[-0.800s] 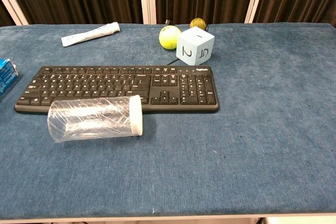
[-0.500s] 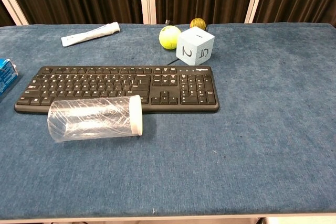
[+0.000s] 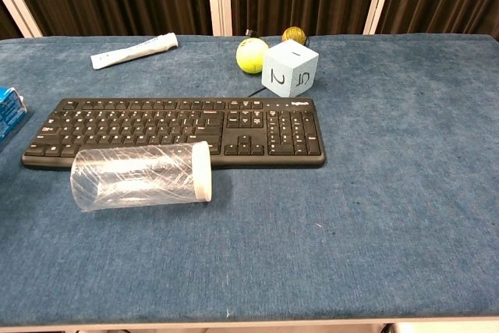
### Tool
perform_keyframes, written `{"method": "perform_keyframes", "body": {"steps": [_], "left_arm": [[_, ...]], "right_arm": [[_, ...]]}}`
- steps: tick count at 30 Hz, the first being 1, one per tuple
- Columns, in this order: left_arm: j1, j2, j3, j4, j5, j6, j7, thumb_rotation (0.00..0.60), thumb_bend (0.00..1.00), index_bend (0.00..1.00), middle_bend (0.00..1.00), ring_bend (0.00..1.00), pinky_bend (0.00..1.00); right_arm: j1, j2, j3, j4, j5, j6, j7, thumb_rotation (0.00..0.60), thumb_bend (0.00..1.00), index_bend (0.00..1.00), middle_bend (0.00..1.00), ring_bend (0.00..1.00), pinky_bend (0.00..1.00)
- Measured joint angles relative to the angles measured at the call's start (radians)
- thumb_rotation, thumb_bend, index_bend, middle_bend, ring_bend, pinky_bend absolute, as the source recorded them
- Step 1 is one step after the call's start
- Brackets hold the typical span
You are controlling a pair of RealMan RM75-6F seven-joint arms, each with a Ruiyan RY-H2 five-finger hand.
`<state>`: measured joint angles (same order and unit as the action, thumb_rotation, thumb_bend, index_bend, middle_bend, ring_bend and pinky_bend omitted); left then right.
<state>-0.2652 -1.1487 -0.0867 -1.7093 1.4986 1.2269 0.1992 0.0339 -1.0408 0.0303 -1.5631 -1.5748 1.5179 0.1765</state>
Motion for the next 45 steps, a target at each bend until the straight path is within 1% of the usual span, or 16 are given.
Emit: {"method": "perform_keyframes", "body": {"steps": [3,6,11,14,17,21,27,41,45], "left_arm": [[-0.075,0.003,-0.026,-0.013,-0.054,-0.116,0.015,0.6,0.64,0.28,0.92,0.88,0.86],[-0.149,-0.002,-0.051,-0.019,-0.135,-0.225,0.043,0.6,0.71,0.27,0.94,0.91,0.88],[-0.258,-0.032,-0.078,-0.004,-0.299,-0.359,0.112,0.6,0.75,0.26,0.95,0.92,0.88],[-0.312,-0.06,-0.082,0.018,-0.388,-0.415,0.149,0.6,0.76,0.25,0.95,0.93,0.88],[-0.36,-0.094,-0.076,0.049,-0.454,-0.456,0.183,0.6,0.76,0.25,0.95,0.93,0.88],[-0.395,-0.13,-0.054,0.086,-0.507,-0.477,0.211,0.6,0.76,0.25,0.95,0.93,0.88],[-0.425,-0.157,-0.018,0.122,-0.56,-0.487,0.226,0.6,0.76,0.25,0.95,0.93,0.88],[-0.462,-0.186,0.028,0.159,-0.603,-0.487,0.218,0.6,0.75,0.25,0.95,0.93,0.88],[-0.464,-0.181,0.031,0.152,-0.6,-0.475,0.21,0.6,0.75,0.25,0.95,0.93,0.88]], "right_arm": [[0.0,0.0,0.0,0.0,0.002,-0.001,-0.001,0.6,0.08,0.0,0.0,0.0,0.0],[0.0,0.001,-0.001,-0.002,0.004,-0.003,-0.004,0.6,0.08,0.0,0.0,0.0,0.0],[0.0,0.001,-0.001,-0.004,0.01,-0.004,-0.006,0.6,0.08,0.0,0.0,0.0,0.0],[0.0,0.001,0.0,-0.005,0.013,-0.006,-0.009,0.6,0.08,0.0,0.0,0.0,0.0],[0.0,0.001,0.0,-0.008,0.014,-0.008,-0.014,0.6,0.08,0.0,0.0,0.0,0.0],[0.003,0.002,0.0,-0.016,0.015,-0.011,-0.025,0.6,0.08,0.0,0.0,0.0,0.0],[0.004,0.006,0.0,-0.028,0.017,-0.013,-0.037,0.6,0.08,0.0,0.0,0.0,0.0],[-0.002,0.008,-0.002,-0.032,0.023,-0.011,-0.042,0.6,0.08,0.0,0.0,0.0,0.0],[-0.004,0.008,-0.003,-0.032,0.023,-0.007,-0.041,0.6,0.08,0.0,0.0,0.0,0.0]]}}
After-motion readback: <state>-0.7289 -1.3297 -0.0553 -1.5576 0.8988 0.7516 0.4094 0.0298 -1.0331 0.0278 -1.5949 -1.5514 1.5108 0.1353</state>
